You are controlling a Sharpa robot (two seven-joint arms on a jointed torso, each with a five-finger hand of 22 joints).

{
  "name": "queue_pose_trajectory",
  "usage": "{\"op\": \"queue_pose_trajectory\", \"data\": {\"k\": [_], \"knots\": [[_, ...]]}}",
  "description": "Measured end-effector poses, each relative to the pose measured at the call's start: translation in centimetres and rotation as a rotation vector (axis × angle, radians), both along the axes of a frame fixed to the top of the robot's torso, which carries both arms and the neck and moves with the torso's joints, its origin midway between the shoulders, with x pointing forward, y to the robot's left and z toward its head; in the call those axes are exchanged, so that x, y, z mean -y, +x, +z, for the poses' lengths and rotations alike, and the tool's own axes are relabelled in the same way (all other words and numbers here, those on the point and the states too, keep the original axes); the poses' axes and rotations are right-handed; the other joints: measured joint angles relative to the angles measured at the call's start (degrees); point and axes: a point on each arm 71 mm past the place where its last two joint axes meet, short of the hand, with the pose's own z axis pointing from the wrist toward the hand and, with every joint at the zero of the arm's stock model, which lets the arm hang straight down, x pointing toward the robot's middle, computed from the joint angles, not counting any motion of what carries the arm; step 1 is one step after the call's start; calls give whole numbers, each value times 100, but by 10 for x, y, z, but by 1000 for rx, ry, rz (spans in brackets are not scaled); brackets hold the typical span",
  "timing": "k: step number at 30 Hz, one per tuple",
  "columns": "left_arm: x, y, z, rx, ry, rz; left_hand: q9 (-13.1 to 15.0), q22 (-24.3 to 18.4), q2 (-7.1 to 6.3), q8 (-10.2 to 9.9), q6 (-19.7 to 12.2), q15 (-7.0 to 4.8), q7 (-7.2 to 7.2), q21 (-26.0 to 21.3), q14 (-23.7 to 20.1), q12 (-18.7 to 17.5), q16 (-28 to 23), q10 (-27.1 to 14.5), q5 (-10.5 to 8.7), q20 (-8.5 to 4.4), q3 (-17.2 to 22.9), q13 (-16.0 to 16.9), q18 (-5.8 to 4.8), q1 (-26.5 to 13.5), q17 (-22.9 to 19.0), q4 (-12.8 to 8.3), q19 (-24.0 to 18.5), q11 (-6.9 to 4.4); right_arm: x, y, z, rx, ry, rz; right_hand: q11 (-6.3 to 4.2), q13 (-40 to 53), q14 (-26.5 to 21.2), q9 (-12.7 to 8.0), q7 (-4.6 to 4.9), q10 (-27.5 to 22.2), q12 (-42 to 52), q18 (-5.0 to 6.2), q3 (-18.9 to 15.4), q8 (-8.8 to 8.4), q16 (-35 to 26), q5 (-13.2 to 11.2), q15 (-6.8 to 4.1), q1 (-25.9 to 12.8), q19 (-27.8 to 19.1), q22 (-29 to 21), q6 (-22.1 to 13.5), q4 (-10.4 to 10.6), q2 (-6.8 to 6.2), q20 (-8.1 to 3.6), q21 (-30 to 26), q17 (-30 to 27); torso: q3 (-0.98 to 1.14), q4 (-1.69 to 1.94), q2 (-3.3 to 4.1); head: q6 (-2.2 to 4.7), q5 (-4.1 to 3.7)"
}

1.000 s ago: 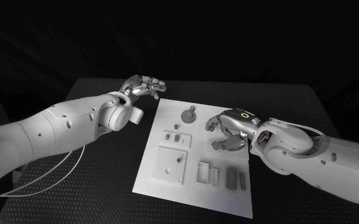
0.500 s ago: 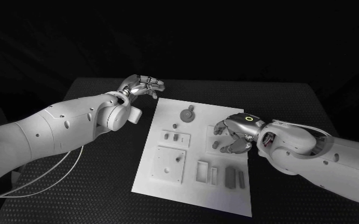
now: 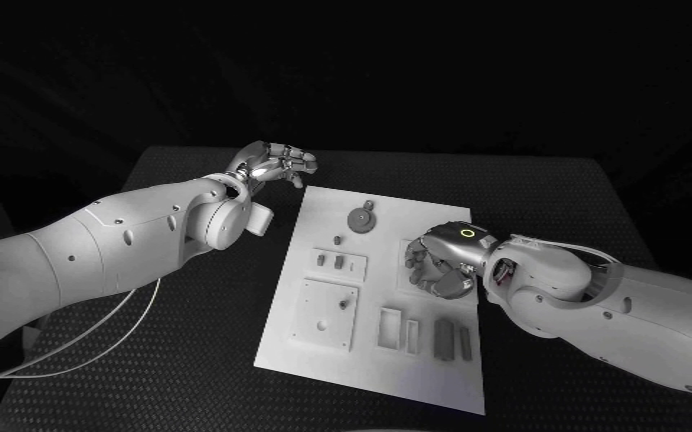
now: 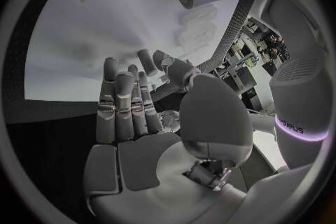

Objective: Assemble the parts on the task board

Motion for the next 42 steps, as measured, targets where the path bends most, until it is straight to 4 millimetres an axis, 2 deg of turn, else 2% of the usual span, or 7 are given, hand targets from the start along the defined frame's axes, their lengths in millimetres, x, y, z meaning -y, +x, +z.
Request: {"op": "queue_pose_trajectory", "data": {"k": [7, 12, 22, 25, 27, 32, 42], "knots": [[0, 0, 0, 0, 0, -1, 0, 0, 22, 0, 0, 0, 0, 0, 0, 0, 0, 0, 0, 0, 0, 0, 0, -22, -1, 0, 0, 0, -2, 0, 0, 7, -4, 9, -159, 85, 112, 40, -17, 320, 267, -1, 138, 131, 66, 0, -110, 42, 93, 0, 312, 76, 42, -31, 108, -65, -5, 0, -1, -21, 0], [-1, 0, 0, 0, 0, 0, 0, 5, 22, 0, 0, 0, 0, 0, 0, 0, 0, 0, 0, 0, 0, 0, 0, -22, 4, 0, 0, -1, -3, -1, 0, 10, -7, 15, -191, 105, 127, 49, -49, 388, 328, -2, 154, 164, 90, 0, -151, 41, 95, -1, 381, 92, 43, -32, 143, -89, -4, -1, -1, -31, 0], [-1, 0, 0, -1, 0, 0, 0, 4, 22, 0, 0, 0, 0, 0, 0, 0, 0, 0, 0, 0, 0, 0, 0, -22, 4, 0, 0, -1, -7, -1, 0, 19, -10, 24, -221, 124, 142, 48, -89, 419, 389, -7, 190, 196, 124, 0, -185, 9, 143, -1, 476, 125, 132, -81, 195, -109, 1, -3, -2, -44, 0], [-1, 0, 0, -1, 0, 0, 0, 4, 22, 0, 0, 0, 0, 0, 0, 0, 0, 0, 0, 0, 0, 0, 0, -22, 4, 0, 0, -1, -7, -1, 0, 25, -12, 25, -221, 133, 161, 58, -79, 459, 418, -9, 228, 213, 144, 0, -204, 39, 145, -1, 514, 119, 212, -82, 220, -109, 1, -3, -2, -49, 0], [-1, 0, 0, -1, 0, 0, 0, 4, 22, 0, 0, 0, 0, 0, 0, 0, 0, 0, 0, 0, 0, 0, 0, -22, 5, 0, -1, -1, -7, -1, 0, 32, -14, 25, -265, 146, 203, 75, -120, 565, 483, -48, 334, 267, 203, -1, -244, 115, 212, -2, 629, 95, 301, -101, 262, -105, 1, -3, -2, -53, 0], [-1, 0, 0, -1, 0, 0, 0, 3, 22, 0, 0, 0, 0, 0, 0, 0, 0, 0, 0, 1, 0, 1, 0, -22, 8, 0, -1, -1, -7, 0, 0, 48, -18, 22, -344, 191, 247, 75, -174, 643, 546, -63, 492, 312, 266, -9, -283, 128, 268, -2, 734, 48, 361, -144, 322, -80, 1, -3, -2, -59, 3], [-2, 0, 0, -1, 0, 1, 0, 8, 22, 0, -1, 1, -1, 0, 1, 0, 0, -17, 0, -2, -13, 0, -1, -22, 13, 13, 43, 14, -8, -2, 2, 59, -15, 20, -365, 237, 252, 83, -190, 663, 621, -95, 554, 328, 295, -29, -318, 130, 319, -2, 768, 17, 438, -155, 354, -74, 1, -1, -3, -73, 5]]}}
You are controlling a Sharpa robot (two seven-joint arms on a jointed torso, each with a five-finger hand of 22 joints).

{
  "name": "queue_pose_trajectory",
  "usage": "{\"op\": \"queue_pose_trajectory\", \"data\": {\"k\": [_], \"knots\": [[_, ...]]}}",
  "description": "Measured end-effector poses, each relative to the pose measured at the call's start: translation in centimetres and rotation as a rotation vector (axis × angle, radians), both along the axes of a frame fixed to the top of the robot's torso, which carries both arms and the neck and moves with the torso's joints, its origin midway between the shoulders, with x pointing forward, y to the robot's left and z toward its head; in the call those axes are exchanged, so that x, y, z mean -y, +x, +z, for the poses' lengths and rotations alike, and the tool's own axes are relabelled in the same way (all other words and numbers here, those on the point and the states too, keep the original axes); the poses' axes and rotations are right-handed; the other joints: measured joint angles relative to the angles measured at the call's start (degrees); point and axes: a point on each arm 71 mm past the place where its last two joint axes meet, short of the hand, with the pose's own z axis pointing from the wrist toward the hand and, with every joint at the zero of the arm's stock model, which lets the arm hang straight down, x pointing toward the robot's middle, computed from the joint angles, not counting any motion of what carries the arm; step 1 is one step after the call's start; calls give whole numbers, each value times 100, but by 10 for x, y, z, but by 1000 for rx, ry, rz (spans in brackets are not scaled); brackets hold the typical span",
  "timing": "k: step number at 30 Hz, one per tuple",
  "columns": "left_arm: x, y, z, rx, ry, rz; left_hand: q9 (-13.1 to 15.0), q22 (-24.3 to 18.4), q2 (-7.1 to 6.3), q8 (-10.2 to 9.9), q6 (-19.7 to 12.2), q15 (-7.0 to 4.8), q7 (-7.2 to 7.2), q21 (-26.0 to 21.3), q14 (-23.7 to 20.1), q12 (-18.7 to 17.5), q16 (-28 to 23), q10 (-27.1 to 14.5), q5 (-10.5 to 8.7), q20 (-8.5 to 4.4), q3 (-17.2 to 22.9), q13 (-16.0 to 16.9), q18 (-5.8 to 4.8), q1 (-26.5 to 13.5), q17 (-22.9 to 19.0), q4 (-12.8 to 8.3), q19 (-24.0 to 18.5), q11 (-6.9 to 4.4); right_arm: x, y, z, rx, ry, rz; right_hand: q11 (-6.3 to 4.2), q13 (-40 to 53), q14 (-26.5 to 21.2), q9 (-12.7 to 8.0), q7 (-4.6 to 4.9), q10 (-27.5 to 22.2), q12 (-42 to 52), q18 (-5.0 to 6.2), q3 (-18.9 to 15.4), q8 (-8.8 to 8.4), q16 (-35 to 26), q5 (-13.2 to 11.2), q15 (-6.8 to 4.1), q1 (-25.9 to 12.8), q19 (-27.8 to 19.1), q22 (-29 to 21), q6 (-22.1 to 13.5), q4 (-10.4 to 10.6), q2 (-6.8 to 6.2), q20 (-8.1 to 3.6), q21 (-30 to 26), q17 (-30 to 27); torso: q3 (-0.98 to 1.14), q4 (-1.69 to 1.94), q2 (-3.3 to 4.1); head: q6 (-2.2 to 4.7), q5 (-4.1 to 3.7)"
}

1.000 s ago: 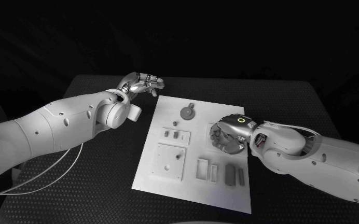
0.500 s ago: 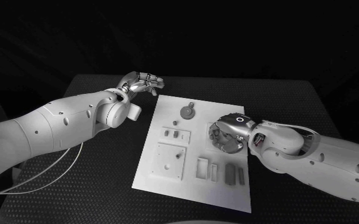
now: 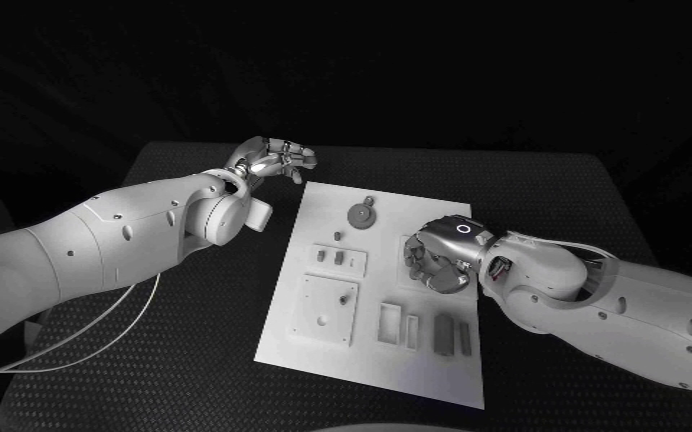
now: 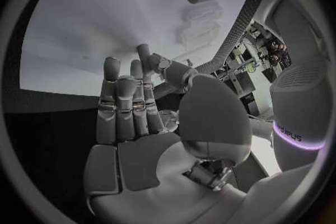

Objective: Assemble the parts on the task board

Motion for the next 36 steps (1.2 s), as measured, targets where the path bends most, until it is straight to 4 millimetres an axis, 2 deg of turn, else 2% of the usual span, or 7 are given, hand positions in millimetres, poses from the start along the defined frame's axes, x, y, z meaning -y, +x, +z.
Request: {"op": "queue_pose_trajectory", "data": {"k": [7, 12, 21, 25, 30, 36], "knots": [[0, 0, 0, 0, 0, 1, 0, -1, 0, 0, -1, 0, -1, 0, 0, 0, 0, 0, 0, 0, 0, 0, 0, 0, 0, 0, 0, 0, 1, -2, 3, -3, 20, -7, 0, 34, -1, 0, 0, 0, 17, -30, 0, -1, 22, -17, -1, -13, 0, 0, 0, 0, 13, 0, 0, 5, 0, 1, -2, 2, 3], [0, 1, 0, 0, 1, 2, 0, 2, 0, 0, -2, 0, -3, 0, 0, 0, 0, 1, 0, 1, 0, 0, 0, 0, 4, 0, 0, -1, 3, -3, 8, 0, 42, -13, 0, 34, -10, 1, 0, -1, 26, 37, 0, -3, 22, -17, -10, -11, 0, -1, -1, 0, 14, 0, 22, 5, 0, 1, -3, 3, 12], [-2, 2, 0, 2, 3, 7, 0, 4, 0, 0, -3, 0, -3, -22, 0, 0, -21, 2, 0, 1, 0, 0, 0, 0, 5, 0, -1, -2, -10, -3, 35, 16, 129, 6, 0, 34, -11, 1, 2, -1, 31, 48, 16, 22, 23, -22, -10, -5, -1, -1, -4, -17, 20, 0, 22, 4, 0, -3, -4, 8, 55], [-1, 2, 0, 2, 3, 7, 0, 4, 0, 0, -3, 0, -3, -22, 0, 0, -22, 2, 0, 1, 0, 0, 0, 0, 4, 0, -1, -3, -24, -6, 37, -1, 161, 33, 0, 39, -11, 1, 3, -2, 31, 48, 15, 23, 23, -22, -9, -5, 19, -1, -5, -17, 20, -18, 22, 4, 0, -4, -7, 13, 92], [1, 4, -1, 3, 3, 7, 0, 3, 0, 0, -3, 0, -3, -22, 0, 0, -22, 3, 0, 1, 0, 0, 0, 0, 10, 0, -1, -3, -52, -8, 38, -15, 199, 80, 0, 44, -10, 1, 6, -2, 31, 45, 15, 23, 23, -38, -8, -5, 19, -1, -9, -17, 20, -19, 22, 4, -4, -5, -7, 22, 158], [5, 6, -1, 4, 3, 5, 0, 9, 0, 0, -3, 0, -3, -22, 0, 0, -22, 3, 0, 2, 0, 0, 0, 0, 10, 0, -2, -4, -97, -17, 33, -34, 230, 161, 0, 46, -10, 1, 9, -2, 31, 43, 30, 22, 23, -39, -7, -7, 19, -1, -14, -34, 21, -18, 22, 3, -9, -2, -7, 40, 203]]}}
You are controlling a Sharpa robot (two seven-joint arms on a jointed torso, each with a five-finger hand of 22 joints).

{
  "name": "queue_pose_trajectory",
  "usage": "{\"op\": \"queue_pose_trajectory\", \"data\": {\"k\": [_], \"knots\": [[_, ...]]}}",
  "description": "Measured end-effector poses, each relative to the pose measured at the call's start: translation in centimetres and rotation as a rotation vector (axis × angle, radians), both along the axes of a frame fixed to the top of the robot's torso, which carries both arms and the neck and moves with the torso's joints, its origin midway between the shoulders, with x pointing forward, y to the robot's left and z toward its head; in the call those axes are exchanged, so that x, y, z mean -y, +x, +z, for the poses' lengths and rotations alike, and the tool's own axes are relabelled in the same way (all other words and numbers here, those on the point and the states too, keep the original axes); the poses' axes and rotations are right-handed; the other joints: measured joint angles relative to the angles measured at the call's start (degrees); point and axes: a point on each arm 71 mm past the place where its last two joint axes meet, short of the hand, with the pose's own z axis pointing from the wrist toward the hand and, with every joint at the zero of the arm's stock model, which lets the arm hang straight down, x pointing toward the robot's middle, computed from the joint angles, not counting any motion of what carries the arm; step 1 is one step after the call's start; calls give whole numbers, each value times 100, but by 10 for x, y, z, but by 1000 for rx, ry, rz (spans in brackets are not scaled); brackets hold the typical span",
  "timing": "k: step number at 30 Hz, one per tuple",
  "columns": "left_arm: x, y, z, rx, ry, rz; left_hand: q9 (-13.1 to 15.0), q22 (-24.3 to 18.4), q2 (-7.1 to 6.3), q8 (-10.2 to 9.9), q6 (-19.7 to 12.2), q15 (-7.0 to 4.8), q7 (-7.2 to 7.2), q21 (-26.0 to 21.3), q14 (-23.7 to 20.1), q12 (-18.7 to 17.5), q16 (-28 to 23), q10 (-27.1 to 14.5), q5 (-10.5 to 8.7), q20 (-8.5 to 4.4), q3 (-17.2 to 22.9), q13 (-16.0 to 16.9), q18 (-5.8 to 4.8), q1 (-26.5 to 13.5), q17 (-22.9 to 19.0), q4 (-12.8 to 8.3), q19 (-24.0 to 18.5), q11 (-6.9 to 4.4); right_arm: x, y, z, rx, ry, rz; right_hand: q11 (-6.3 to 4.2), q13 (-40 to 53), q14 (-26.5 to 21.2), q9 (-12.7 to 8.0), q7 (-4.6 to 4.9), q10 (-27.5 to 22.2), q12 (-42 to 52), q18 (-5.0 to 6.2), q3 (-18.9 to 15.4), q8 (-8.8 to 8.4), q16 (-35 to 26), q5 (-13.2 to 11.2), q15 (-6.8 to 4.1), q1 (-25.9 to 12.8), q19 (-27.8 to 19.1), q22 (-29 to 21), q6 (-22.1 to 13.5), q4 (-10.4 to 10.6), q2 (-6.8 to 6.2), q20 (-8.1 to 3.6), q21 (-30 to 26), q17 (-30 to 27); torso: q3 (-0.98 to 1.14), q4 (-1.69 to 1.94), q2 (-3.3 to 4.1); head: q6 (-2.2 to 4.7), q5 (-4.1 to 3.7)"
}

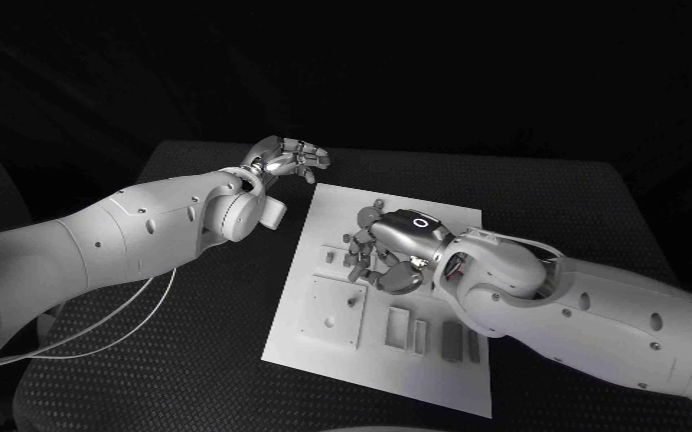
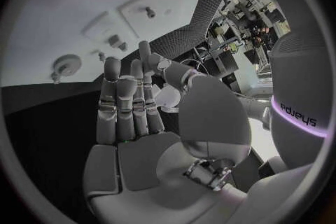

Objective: Assemble the parts on the task board

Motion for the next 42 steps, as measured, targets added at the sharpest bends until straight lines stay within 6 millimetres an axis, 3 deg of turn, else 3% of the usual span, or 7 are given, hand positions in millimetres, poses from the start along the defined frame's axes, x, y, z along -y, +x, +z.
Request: {"op": "queue_pose_trajectory", "data": {"k": [13, 23, 25, 42], "knots": [[6, 1, 0, 0, -3, -7, 0, -1, 0, 0, -5, 0, -6, 0, 0, 0, 0, 0, 0, 9, 0, 0, 0, 0, 5, 0, -9, -1, -41, -23, -33, -34, -30, 91, 0, 17, 15, 2, -4, -1, 4, -31, 16, -2, 0, -5, -9, -29, -1, 0, -15, -30, 28, 1, 23, -1, -9, 9, 7, -29, 107], [8, 0, 0, -1, -5, -12, 0, 4, 0, 0, -5, 0, -6, 0, 0, 0, 0, 1, 0, 9, 1, 0, 0, 0, 4, -1, -9, -2, -47, -27, -47, -29, -67, 112, 0, 17, 12, 4, -16, -1, 31, -35, 17, -14, 0, 23, -29, -30, -1, 0, -3, -62, 27, 1, 23, -1, 2, 6, 9, -82, 162], [8, 0, 0, -1, -5, -12, 0, 4, 0, 0, -5, 0, -6, 0, 0, 0, 0, 1, 0, 9, 1, 0, 0, 0, 4, -1, -9, -2, -47, -27, -49, -26, -75, 115, 0, 26, 12, 84, -16, -1, 31, -36, 16, -26, 0, 23, -29, -30, -1, 0, -4, -63, 27, 1, 23, -1, 5, 3, 9, -92, 172], [8, 0, 0, -2, -6, -14, 0, 3, 0, 0, -6, 0, -6, 0, 0, 0, 0, 1, 0, 10, -14, 0, 0, 0, 10, 14, -10, -2, -45, -28, -55, -12, -125, 130, 0, 32, 11, 100, -3, -1, 31, -39, 17, -10, -1, 23, -27, -51, -2, 4, 7, -94, 5, 2, 23, -2, 8, -5, 9, -138, 186]]}}
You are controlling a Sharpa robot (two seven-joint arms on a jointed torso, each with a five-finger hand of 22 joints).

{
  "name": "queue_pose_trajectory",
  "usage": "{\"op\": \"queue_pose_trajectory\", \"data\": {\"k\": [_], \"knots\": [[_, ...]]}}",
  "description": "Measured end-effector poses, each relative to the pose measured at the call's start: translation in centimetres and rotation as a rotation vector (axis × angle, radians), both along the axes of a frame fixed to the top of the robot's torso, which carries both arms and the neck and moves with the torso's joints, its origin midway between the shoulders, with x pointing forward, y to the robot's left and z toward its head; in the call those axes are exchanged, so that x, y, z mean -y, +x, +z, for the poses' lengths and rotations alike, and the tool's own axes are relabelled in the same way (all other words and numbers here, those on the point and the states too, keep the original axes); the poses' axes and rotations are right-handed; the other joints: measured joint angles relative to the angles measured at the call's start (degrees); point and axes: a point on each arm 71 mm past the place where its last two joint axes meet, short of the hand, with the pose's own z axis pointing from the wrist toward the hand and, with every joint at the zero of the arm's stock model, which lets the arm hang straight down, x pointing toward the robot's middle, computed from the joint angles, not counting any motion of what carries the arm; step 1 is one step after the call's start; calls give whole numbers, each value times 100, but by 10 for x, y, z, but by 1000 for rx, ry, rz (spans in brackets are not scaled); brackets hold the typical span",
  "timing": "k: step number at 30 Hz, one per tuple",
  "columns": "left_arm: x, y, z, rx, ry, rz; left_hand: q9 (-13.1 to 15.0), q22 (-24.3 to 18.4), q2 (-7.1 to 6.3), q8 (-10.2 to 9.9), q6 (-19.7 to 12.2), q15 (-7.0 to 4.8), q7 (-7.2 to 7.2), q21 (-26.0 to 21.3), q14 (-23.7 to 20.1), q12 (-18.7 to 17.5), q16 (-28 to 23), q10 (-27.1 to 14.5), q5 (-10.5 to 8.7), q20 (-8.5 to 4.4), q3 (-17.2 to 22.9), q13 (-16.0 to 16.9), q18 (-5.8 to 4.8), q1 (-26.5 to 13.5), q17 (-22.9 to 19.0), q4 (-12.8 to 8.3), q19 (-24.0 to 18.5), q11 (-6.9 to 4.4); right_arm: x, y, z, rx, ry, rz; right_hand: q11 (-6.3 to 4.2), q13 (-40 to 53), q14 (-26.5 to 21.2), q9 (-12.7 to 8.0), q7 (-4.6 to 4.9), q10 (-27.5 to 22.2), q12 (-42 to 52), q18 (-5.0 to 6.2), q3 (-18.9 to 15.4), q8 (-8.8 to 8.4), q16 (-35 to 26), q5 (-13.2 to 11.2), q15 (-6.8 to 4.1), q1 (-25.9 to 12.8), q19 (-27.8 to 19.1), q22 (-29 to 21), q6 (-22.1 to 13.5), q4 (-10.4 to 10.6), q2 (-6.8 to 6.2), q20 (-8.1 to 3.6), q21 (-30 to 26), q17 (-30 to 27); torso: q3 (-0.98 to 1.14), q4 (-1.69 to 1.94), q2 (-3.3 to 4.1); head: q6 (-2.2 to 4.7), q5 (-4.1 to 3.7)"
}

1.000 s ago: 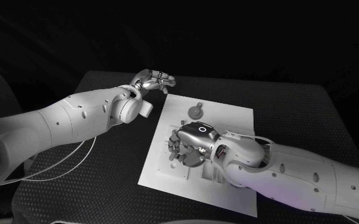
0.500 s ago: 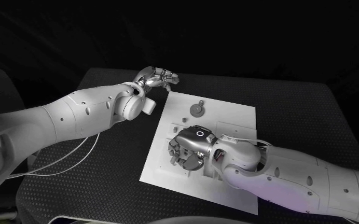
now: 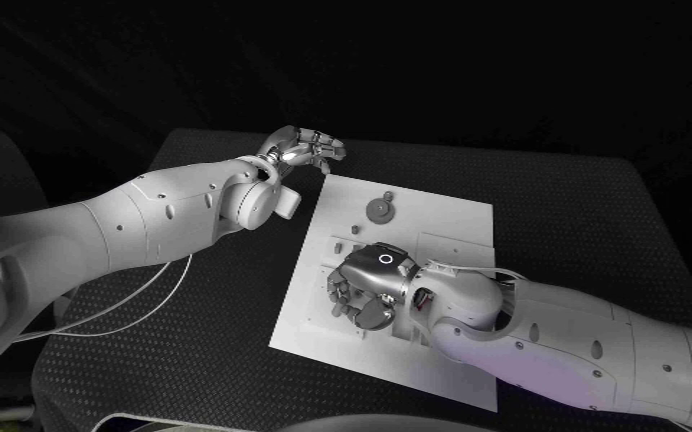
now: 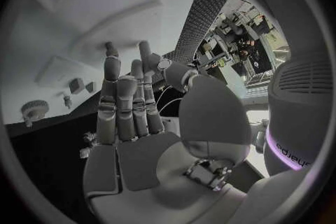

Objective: Assemble the parts on the task board

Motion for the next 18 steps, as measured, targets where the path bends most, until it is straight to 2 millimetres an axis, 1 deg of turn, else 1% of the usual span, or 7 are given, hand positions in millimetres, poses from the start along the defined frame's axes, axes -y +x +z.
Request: {"op": "queue_pose_trajectory", "data": {"k": [18], "knots": [[1, -1, 0, -1, -2, -4, 0, 4, 23, 0, -11, 0, 11, 0, 0, 0, 0, 0, 0, 0, 0, 0, 0, -23, 5, 0, 0, 0, -2, -1, -2, 41, -35, 10, 0, 7, 7, 19, -1, 0, 21, -3, 9, 0, 26, -1, 11, 17, 0, -1, -1, -24, 16, 0, 22, -1, -6, 4, -3, -15, -16]]}}
